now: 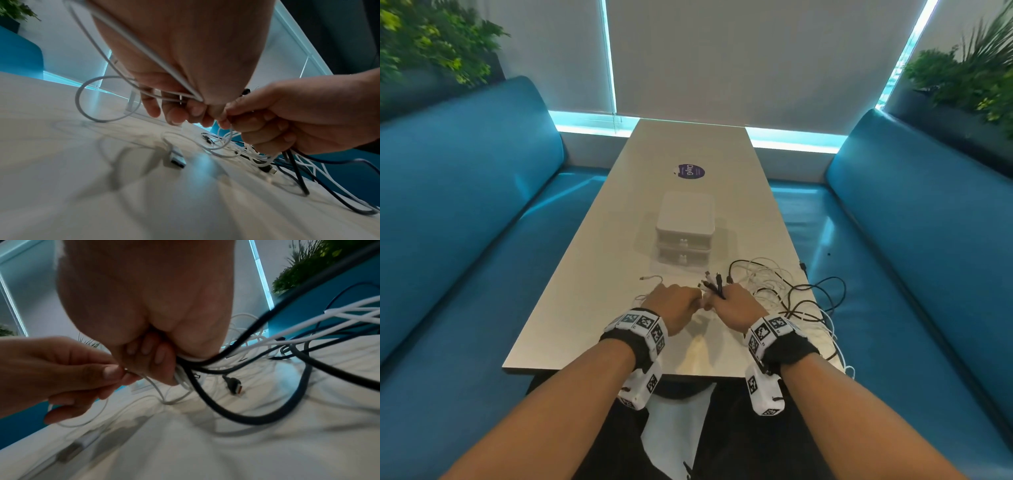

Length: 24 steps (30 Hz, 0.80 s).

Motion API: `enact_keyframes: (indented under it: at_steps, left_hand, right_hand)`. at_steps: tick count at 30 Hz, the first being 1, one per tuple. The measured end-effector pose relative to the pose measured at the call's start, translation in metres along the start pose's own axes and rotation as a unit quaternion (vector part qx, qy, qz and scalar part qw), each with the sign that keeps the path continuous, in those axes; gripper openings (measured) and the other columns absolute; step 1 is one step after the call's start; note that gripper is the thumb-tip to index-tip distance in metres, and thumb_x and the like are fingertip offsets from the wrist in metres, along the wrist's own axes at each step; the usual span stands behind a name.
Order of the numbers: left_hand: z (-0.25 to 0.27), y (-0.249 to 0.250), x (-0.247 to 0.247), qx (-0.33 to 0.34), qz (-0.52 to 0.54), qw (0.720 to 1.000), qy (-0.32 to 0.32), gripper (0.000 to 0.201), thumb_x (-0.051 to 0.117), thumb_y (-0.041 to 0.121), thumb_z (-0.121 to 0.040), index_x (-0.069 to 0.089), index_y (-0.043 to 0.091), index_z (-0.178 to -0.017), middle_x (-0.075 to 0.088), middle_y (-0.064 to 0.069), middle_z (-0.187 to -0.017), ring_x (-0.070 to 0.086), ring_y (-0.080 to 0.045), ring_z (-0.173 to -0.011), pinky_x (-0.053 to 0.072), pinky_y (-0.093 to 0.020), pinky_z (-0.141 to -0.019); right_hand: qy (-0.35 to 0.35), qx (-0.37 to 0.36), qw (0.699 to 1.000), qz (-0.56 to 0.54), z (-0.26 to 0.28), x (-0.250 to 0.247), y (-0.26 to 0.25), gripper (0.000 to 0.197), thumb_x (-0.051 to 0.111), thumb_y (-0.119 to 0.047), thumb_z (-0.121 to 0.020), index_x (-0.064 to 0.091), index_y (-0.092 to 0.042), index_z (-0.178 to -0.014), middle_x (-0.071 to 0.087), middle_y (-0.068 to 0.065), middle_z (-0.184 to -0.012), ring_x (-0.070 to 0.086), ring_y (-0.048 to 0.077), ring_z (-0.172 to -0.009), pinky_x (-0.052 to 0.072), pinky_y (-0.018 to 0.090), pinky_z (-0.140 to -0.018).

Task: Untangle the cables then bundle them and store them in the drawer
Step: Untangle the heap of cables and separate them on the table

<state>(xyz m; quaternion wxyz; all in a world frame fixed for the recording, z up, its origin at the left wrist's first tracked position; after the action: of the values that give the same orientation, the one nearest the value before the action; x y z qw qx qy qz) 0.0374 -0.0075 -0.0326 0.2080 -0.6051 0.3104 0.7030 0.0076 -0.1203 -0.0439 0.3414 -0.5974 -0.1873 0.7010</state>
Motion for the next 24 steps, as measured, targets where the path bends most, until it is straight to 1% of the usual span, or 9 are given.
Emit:
enact_keyframes:
  at_steps: [2,5,7,10,13,15,19,22,24]
  left_hand:
    - [0.000,-0.008,0.000,-0.015,0.008,1.000,-0.008,0.026,0.038,0.034,-0.107,0.057,0.021,-0.094,0.068,-0.003,-0.092,0.062,-0.027,-0.083,0.036,-0.035,-0.071]
    - [0.003,-0.037,-0.001,-0.059,-0.003,0.997,-0.049,0.032,0.038,0.039,-0.107,0.062,0.018,-0.100,0.066,-0.006,-0.102,0.057,-0.025,-0.084,0.038,-0.034,-0.074]
    - [0.007,-0.060,-0.004,-0.092,0.009,0.993,-0.067,0.032,0.039,0.037,-0.107,0.062,0.017,-0.096,0.066,-0.007,-0.103,0.056,-0.024,-0.084,0.042,-0.033,-0.076]
    - [0.007,-0.071,-0.002,-0.101,0.037,0.992,-0.058,0.031,0.042,0.036,-0.106,0.059,0.017,-0.087,0.065,-0.009,-0.107,0.061,-0.026,-0.094,0.047,-0.035,-0.083]
    - [0.001,-0.058,0.013,-0.115,0.026,0.991,-0.065,0.032,0.043,0.038,-0.105,0.067,0.015,-0.104,0.065,-0.009,-0.113,0.063,-0.029,-0.101,0.048,-0.036,-0.085]
    - [-0.004,-0.046,0.022,-0.113,0.007,0.991,-0.069,0.033,0.044,0.038,-0.104,0.066,0.015,-0.114,0.065,-0.011,-0.116,0.063,-0.031,-0.104,0.048,-0.036,-0.085]
    - [-0.013,-0.030,0.021,-0.096,-0.028,0.994,-0.050,0.030,0.043,0.034,-0.105,0.064,0.015,-0.116,0.065,-0.012,-0.117,0.063,-0.033,-0.106,0.048,-0.036,-0.085]
    - [-0.017,-0.029,0.013,-0.104,-0.036,0.994,-0.023,0.027,0.042,0.031,-0.105,0.063,0.013,-0.111,0.066,-0.013,-0.114,0.063,-0.033,-0.103,0.045,-0.036,-0.079]
    - [-0.017,-0.030,0.011,-0.115,-0.026,0.993,-0.016,0.026,0.042,0.030,-0.105,0.061,0.012,-0.108,0.066,-0.013,-0.112,0.064,-0.034,-0.101,0.044,-0.035,-0.076]
  right_hand:
    - [0.015,0.010,1.000,0.026,-0.002,-0.005,0.002,0.026,0.053,-0.030,-0.093,0.066,-0.022,-0.072,0.068,0.007,-0.086,0.063,0.024,-0.080,0.043,0.032,-0.070]
    - [0.080,0.047,0.989,0.115,-0.005,-0.027,0.020,0.033,0.050,-0.036,-0.100,0.069,-0.009,-0.103,0.069,0.017,-0.103,0.064,0.034,-0.098,0.049,0.036,-0.080]
    - [0.109,0.088,0.978,0.152,-0.005,-0.043,0.040,0.038,0.047,-0.038,-0.100,0.065,-0.007,-0.113,0.068,0.017,-0.109,0.063,0.035,-0.101,0.052,0.038,-0.084]
    - [0.123,0.105,0.971,0.174,-0.004,-0.049,0.049,0.035,0.046,-0.037,-0.100,0.062,-0.009,-0.114,0.065,0.017,-0.112,0.062,0.036,-0.103,0.049,0.037,-0.084]
    - [0.170,0.058,0.969,0.167,-0.001,-0.047,0.026,0.033,0.042,-0.035,-0.101,0.062,-0.012,-0.114,0.066,0.016,-0.108,0.063,0.036,-0.099,0.052,0.040,-0.083]
    - [0.200,0.018,0.967,0.158,0.002,-0.046,0.007,0.032,0.040,-0.034,-0.101,0.061,-0.013,-0.113,0.068,0.015,-0.101,0.064,0.037,-0.093,0.054,0.042,-0.079]
    - [0.235,-0.015,0.963,0.129,0.011,-0.048,-0.011,0.034,0.040,-0.037,-0.102,0.061,-0.011,-0.109,0.069,0.016,-0.091,0.065,0.038,-0.084,0.054,0.042,-0.072]
    - [0.215,-0.041,0.970,0.102,0.014,-0.041,-0.017,0.033,0.043,-0.035,-0.100,0.067,-0.013,-0.099,0.071,0.010,-0.084,0.065,0.034,-0.080,0.053,0.040,-0.072]
    - [0.165,-0.057,0.981,0.087,0.012,-0.028,-0.019,0.032,0.045,-0.032,-0.099,0.071,-0.019,-0.084,0.070,-0.004,-0.076,0.066,0.023,-0.076,0.049,0.034,-0.070]
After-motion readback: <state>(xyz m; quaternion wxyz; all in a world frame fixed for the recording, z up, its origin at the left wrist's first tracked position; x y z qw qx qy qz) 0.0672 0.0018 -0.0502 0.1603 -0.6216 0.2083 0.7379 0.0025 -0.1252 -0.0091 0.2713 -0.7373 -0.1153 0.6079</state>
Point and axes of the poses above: each hand's wrist, its own z-axis away from the middle knuckle, its own x-axis out of the palm, y = z × x, the point moved 8 cm from there along -z, towards the middle knuckle
